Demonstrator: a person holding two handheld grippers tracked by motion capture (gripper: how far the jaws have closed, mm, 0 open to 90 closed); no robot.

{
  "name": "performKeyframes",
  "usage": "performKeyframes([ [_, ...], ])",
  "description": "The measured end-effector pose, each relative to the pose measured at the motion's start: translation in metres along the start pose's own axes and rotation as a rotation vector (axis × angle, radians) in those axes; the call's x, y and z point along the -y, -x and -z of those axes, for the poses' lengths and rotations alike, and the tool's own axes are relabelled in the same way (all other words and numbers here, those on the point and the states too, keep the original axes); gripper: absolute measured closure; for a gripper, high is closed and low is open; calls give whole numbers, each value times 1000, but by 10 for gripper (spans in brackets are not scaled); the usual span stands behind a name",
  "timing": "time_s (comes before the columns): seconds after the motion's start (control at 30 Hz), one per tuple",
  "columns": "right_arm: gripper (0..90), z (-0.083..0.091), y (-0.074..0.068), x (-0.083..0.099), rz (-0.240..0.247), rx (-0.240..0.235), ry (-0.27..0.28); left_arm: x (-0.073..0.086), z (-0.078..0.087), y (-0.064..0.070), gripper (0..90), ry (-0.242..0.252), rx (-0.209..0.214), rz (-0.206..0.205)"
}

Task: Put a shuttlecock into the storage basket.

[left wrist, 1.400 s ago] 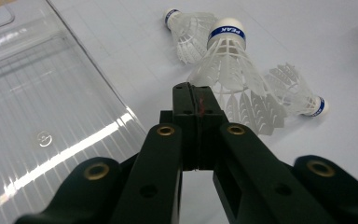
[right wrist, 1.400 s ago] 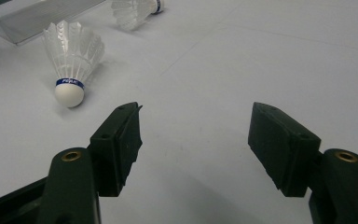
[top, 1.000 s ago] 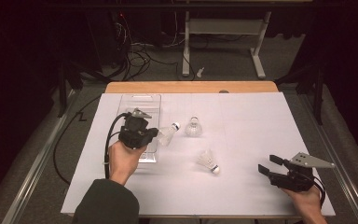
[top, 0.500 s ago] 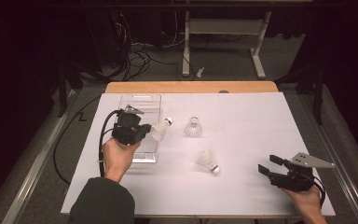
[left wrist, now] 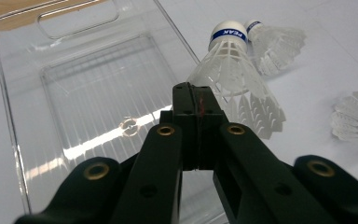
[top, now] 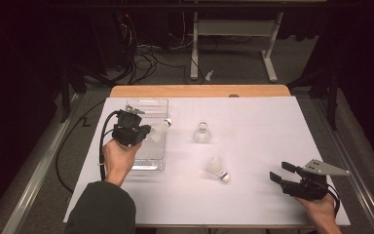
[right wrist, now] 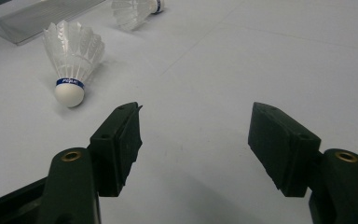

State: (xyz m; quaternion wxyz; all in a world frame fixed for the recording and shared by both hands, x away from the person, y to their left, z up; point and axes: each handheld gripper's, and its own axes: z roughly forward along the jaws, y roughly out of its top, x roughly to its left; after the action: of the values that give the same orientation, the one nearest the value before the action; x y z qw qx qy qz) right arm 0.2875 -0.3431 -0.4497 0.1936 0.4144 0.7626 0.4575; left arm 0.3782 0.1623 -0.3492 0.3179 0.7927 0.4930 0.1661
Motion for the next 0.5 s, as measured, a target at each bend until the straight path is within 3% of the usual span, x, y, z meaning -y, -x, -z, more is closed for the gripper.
performKeyframes([
  [0.5,347,1,0,0,-2,-1,7,-4,-19,-17,900,-25,-58,47],
])
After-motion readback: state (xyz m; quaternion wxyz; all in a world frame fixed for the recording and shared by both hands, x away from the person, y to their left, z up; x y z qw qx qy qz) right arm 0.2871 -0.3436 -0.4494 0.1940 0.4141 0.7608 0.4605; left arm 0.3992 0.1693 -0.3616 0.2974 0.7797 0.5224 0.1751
